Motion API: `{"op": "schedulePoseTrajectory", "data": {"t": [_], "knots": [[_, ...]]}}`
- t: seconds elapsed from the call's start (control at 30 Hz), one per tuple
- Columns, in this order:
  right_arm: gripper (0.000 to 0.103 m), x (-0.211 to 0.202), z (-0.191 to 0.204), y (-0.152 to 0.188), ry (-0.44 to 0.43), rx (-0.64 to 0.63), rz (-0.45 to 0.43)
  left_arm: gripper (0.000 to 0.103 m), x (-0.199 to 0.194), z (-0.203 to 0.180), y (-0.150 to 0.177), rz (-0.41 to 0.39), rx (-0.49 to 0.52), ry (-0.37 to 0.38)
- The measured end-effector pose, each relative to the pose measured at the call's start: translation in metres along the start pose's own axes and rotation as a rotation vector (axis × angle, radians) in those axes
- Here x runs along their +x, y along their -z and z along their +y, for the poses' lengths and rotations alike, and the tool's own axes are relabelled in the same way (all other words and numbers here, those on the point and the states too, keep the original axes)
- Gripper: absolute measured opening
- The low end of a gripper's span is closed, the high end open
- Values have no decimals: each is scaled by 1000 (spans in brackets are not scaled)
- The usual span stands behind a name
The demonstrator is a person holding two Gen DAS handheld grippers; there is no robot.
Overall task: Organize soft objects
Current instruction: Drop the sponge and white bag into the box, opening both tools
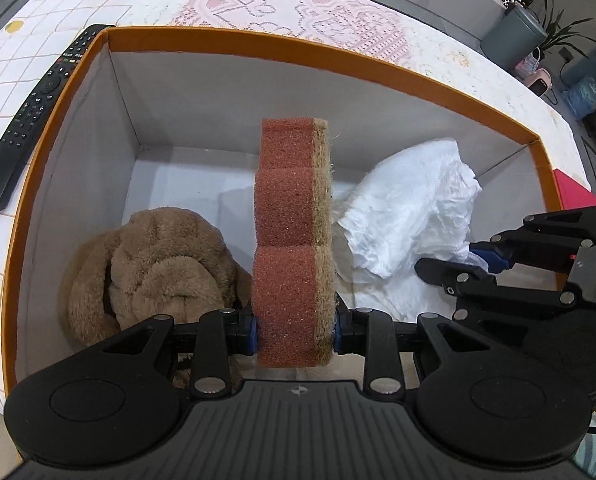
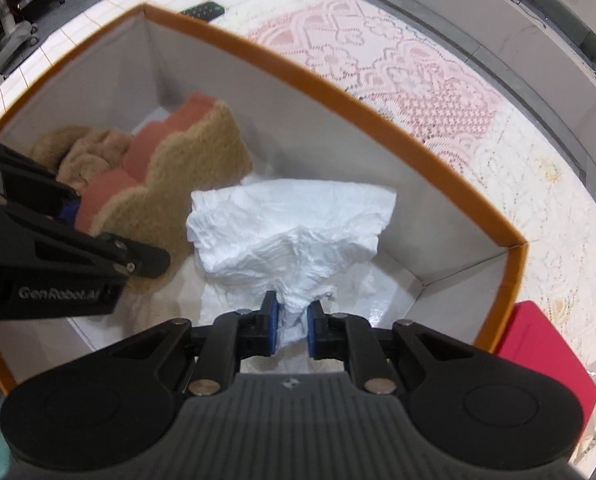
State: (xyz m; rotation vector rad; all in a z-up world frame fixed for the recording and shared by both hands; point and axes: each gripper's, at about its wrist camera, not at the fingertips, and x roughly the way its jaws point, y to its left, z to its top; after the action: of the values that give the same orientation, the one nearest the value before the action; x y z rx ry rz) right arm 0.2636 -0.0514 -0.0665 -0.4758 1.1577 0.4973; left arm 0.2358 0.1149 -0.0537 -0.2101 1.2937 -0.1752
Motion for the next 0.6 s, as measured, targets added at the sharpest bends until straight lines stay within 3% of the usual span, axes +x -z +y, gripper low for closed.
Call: {"op": "schedulePoseTrajectory", "data": {"t": [0.23, 0.37, 0.53, 0.6], "knots": [[23, 1, 8, 0, 18, -32, 1, 48, 4, 7, 0, 0, -35, -4], [38, -10, 9, 3, 23, -48, -2, 68, -4, 3, 3, -14, -14, -28], [51, -31, 12, 9, 30, -75, -29, 75, -32, -3, 5, -72, 20, -47], [54, -39, 14, 10, 22, -105, -31, 83, -43, -2, 6, -90, 18, -52]]}}
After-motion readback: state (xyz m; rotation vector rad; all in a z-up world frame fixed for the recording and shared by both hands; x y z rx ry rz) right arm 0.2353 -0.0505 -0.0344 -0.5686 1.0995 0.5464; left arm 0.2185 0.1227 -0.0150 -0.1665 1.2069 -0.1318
